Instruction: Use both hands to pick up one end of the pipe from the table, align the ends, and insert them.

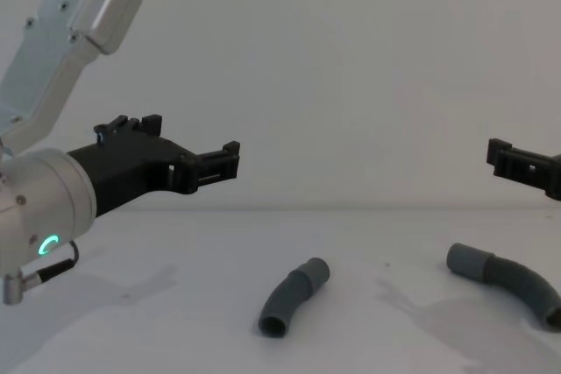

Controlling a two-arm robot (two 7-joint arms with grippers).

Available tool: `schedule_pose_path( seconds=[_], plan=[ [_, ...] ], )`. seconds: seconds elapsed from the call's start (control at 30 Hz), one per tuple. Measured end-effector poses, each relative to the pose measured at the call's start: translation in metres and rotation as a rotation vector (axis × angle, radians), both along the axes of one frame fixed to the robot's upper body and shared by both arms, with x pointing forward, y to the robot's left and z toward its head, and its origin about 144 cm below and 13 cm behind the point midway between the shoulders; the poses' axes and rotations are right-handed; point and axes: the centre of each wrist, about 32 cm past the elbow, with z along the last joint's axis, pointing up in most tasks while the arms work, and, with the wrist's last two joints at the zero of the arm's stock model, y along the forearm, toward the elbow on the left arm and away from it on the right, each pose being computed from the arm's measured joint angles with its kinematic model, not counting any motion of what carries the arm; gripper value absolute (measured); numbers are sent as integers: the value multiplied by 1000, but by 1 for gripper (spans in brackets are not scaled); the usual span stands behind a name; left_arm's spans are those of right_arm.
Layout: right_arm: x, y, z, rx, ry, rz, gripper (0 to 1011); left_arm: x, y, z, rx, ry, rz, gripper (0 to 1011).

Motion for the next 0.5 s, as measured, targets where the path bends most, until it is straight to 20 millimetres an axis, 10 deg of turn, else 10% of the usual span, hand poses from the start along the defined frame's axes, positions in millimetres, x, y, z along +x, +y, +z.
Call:
schedule_pose_path(
  seconds=[0.5],
  plan=[
    [0,0,0,0,0,0,1000,0,0,0,0,0,0,1001]
  ],
)
